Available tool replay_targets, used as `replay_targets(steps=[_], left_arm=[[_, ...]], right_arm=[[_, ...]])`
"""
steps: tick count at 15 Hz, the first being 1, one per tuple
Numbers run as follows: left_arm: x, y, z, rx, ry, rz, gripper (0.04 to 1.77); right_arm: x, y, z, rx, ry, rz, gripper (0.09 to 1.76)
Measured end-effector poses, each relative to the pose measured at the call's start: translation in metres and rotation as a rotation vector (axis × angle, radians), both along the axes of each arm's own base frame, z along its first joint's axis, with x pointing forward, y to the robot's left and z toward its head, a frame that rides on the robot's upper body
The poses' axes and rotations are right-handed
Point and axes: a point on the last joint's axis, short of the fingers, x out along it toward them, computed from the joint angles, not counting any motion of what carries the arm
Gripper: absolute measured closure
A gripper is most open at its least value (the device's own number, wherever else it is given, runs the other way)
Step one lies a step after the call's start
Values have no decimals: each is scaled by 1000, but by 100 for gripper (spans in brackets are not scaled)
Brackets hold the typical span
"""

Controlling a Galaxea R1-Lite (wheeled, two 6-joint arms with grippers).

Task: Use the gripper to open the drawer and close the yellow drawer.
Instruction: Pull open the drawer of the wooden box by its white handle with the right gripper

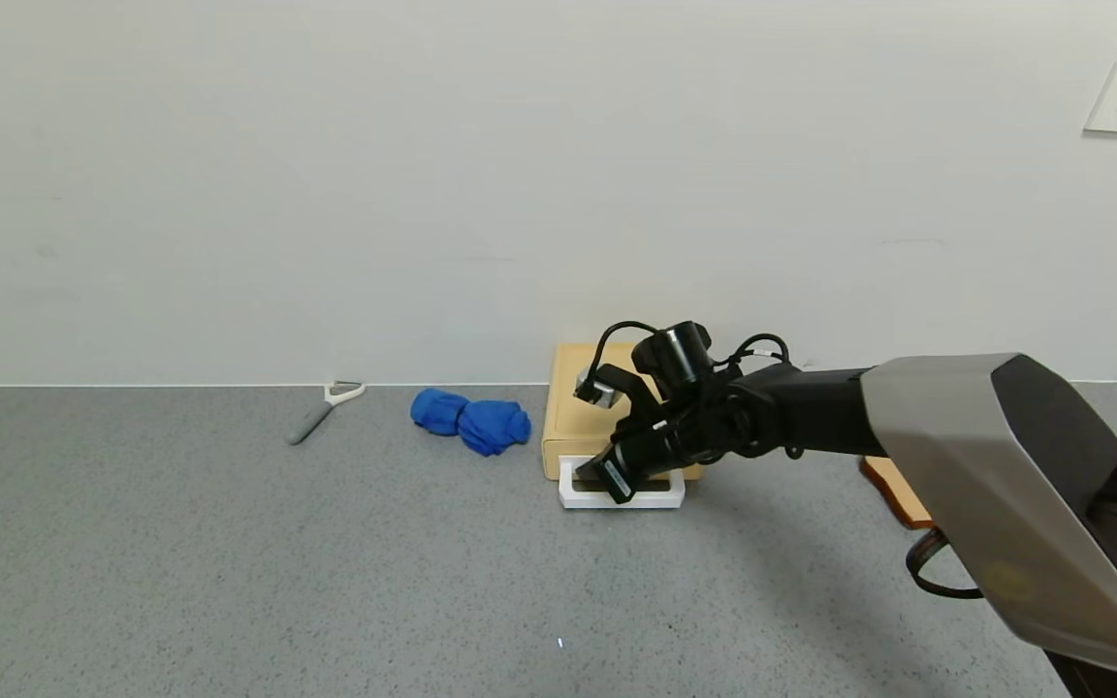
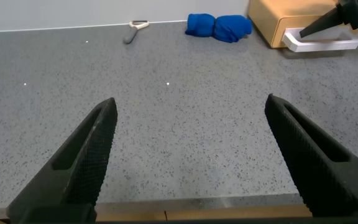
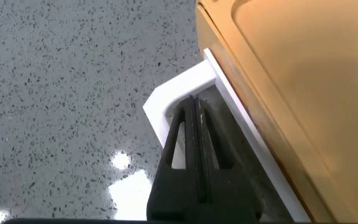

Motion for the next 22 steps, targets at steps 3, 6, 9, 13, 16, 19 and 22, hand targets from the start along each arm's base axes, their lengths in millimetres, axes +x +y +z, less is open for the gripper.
replay_targets(steps=[3, 6, 9, 13, 16, 19, 22], left_arm=[[0, 0, 0, 0, 0, 0, 9], [0, 0, 0, 0, 0, 0, 9], [0, 0, 0, 0, 0, 0, 9], [0, 0, 0, 0, 0, 0, 9], [0, 0, 0, 0, 0, 0, 9], [0, 0, 0, 0, 0, 0, 9], [0, 0, 0, 0, 0, 0, 9]], right_arm=[[1, 1, -6, -2, 3, -3, 173], [1, 1, -7, -1, 24, -16, 173], [-2, 5, -7, 4, 44, -29, 173], [-3, 6, -9, -25, 42, -52, 173], [-5, 6, -11, -43, 71, -72, 173], [-10, 7, -11, -60, 102, -71, 173], [-15, 8, -9, -64, 164, -100, 173]])
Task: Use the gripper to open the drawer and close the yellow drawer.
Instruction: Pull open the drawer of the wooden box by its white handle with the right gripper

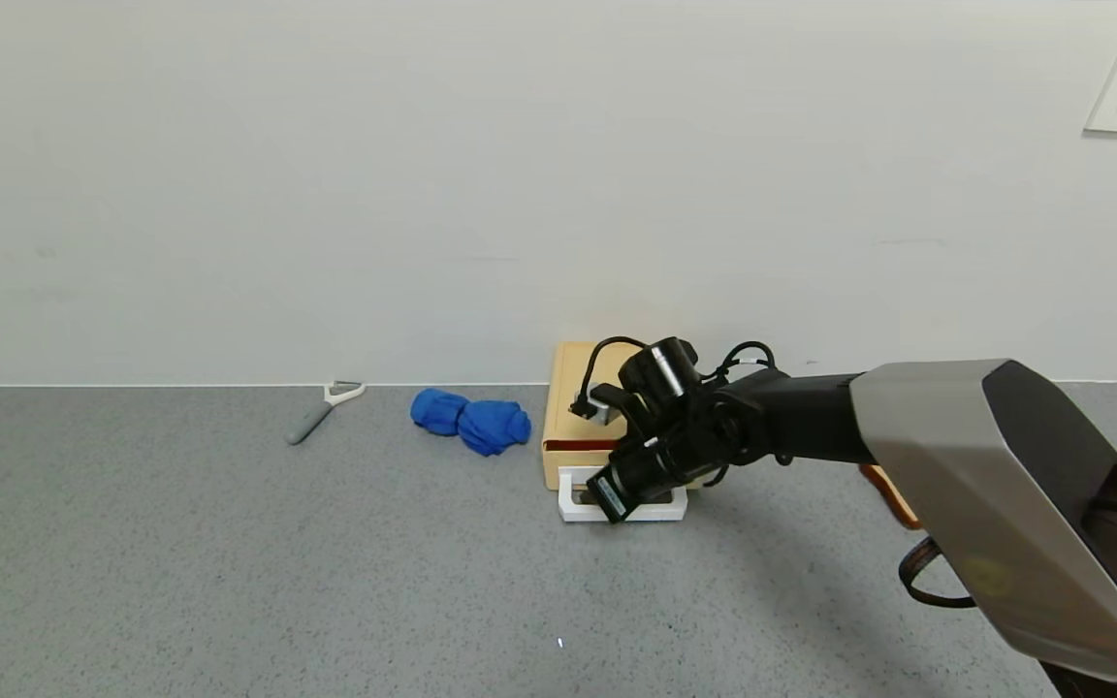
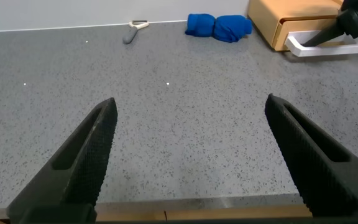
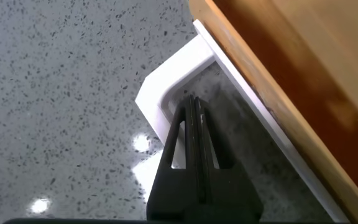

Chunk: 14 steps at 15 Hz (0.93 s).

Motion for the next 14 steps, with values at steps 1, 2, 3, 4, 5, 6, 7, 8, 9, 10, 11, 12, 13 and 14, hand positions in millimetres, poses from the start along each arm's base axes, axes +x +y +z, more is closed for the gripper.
replay_targets(steps=[1, 2, 3, 4, 5, 6, 7, 8, 9, 10, 11, 12, 13, 14], left_arm=[[0, 0, 0, 0, 0, 0, 9], [0, 0, 0, 0, 0, 0, 9], [0, 0, 0, 0, 0, 0, 9], [0, 0, 0, 0, 0, 0, 9], [0, 0, 0, 0, 0, 0, 9], [0, 0, 0, 0, 0, 0, 9], [0, 0, 0, 0, 0, 0, 9], [0, 0, 0, 0, 0, 0, 9], [0, 0, 0, 0, 0, 0, 9], [0, 0, 0, 0, 0, 0, 9], [0, 0, 0, 0, 0, 0, 9], [0, 0, 0, 0, 0, 0, 9], [0, 0, 0, 0, 0, 0, 9], [0, 0, 0, 0, 0, 0, 9]], right_arm=[[-1, 0, 1, 1, 14, -9, 173], [-3, 0, 0, -7, 31, -14, 173], [-5, -1, 1, -17, 50, -17, 173], [-7, -2, 1, -28, 67, -18, 173], [-9, -1, 2, -32, 83, -22, 173], [-11, 0, 2, -30, 95, -31, 173], [-12, 1, 3, -29, 108, -43, 173], [-14, 2, 4, -35, 113, -57, 173], [-16, 3, 4, -48, 118, -66, 173], [-18, 4, 5, -58, 125, -65, 173], [-21, 5, 6, -70, 135, -63, 173], [-24, 5, 6, -91, 136, -74, 173], [-27, 7, 7, -115, 134, -92, 173], [-30, 9, 8, -135, 132, -111, 173]])
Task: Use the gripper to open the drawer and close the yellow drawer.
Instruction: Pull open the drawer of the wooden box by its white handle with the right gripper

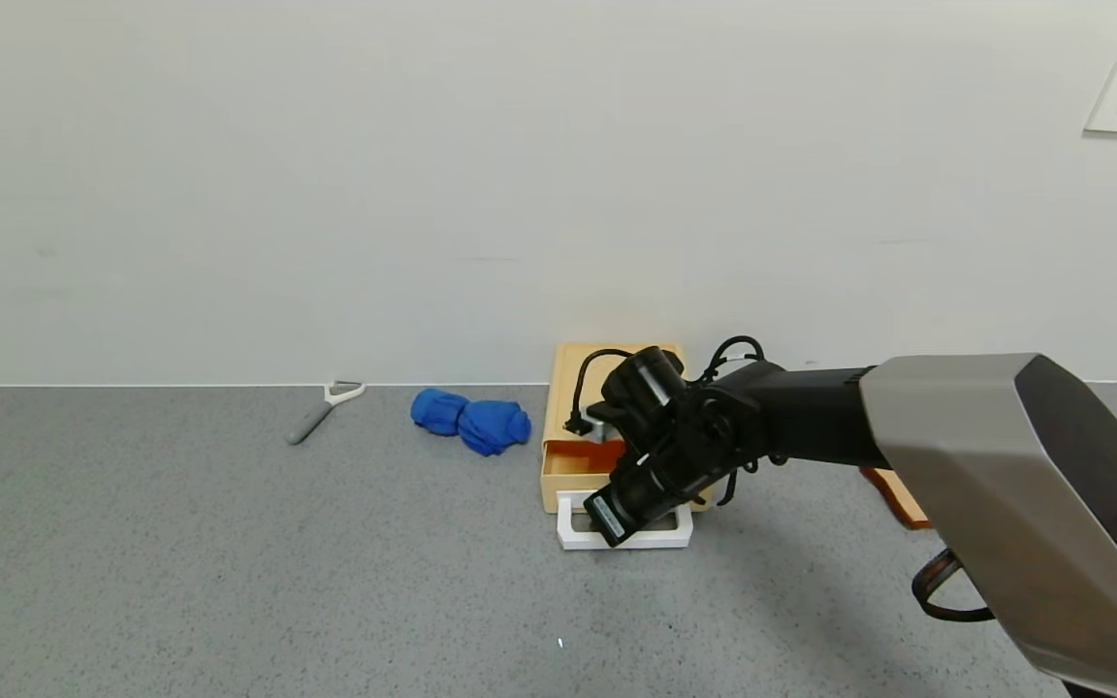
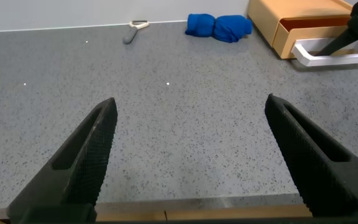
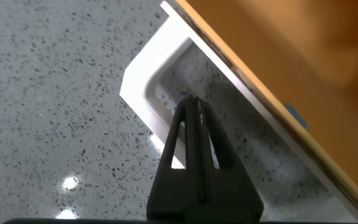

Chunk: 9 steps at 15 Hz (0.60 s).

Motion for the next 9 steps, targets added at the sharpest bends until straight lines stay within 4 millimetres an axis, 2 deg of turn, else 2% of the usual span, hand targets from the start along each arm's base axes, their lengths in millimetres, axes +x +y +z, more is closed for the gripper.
replay_targets(steps=[9], left_arm=[[0, 0, 0, 0, 0, 0, 9]], right_arm=[[-24, 16, -1, -88, 61, -80, 173]])
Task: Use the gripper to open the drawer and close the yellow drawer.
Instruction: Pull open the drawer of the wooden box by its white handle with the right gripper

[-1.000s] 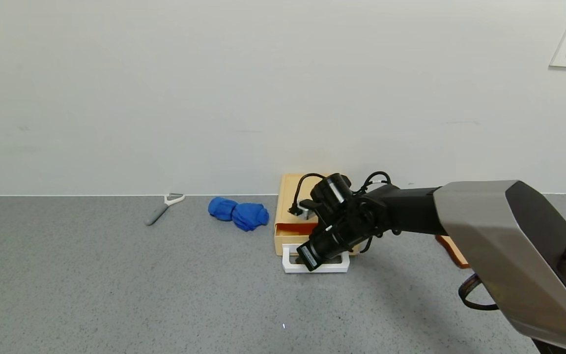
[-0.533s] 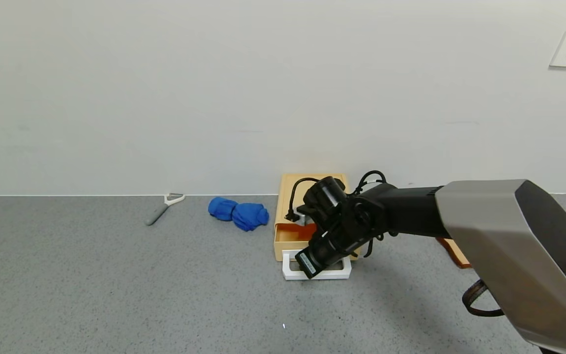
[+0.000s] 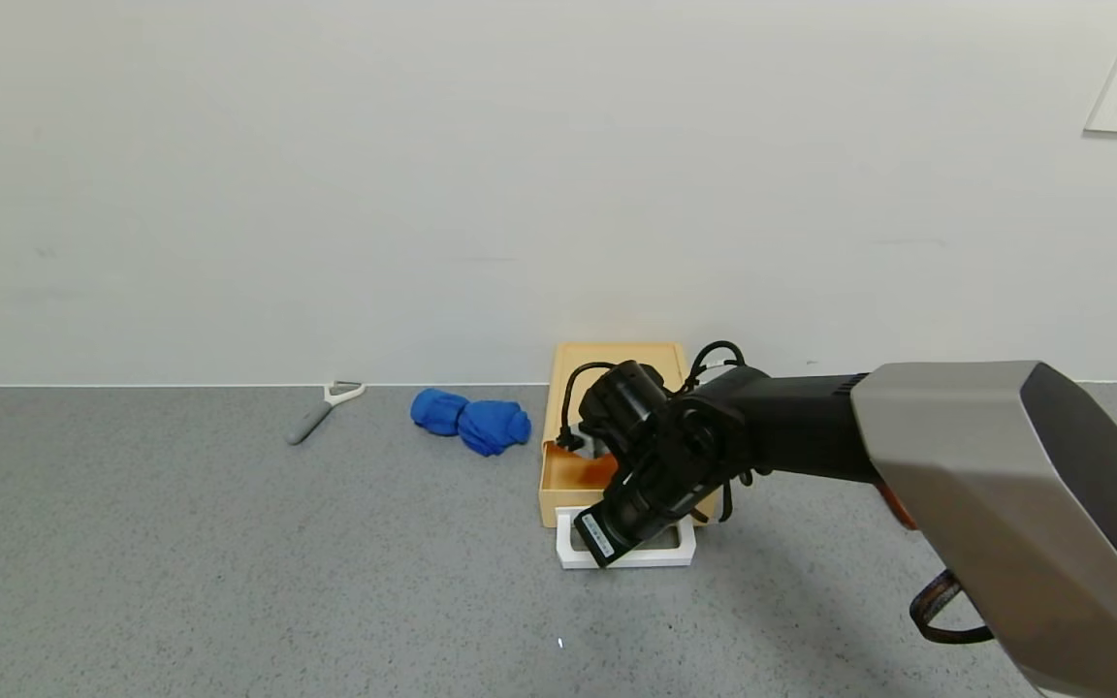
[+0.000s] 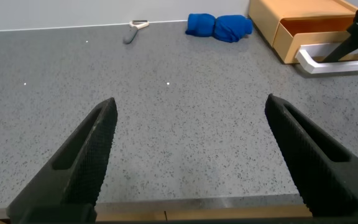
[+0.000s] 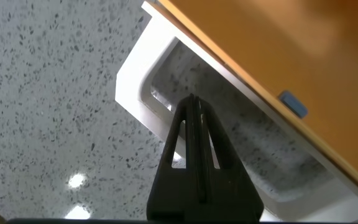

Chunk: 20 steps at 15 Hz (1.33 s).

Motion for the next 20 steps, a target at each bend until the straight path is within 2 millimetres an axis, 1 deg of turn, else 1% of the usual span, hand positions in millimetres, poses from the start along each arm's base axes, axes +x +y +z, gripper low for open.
replay_targets(steps=[7, 11, 20], left_arm=[[0, 0, 0, 0, 0, 0, 9], [0, 0, 0, 0, 0, 0, 9], [0, 0, 0, 0, 0, 0, 9]], right_arm=[[-18, 1, 4, -80, 75, -30, 173], [-29, 5, 7, -89, 116, -50, 173], [-45, 9, 13, -114, 178, -96, 173]])
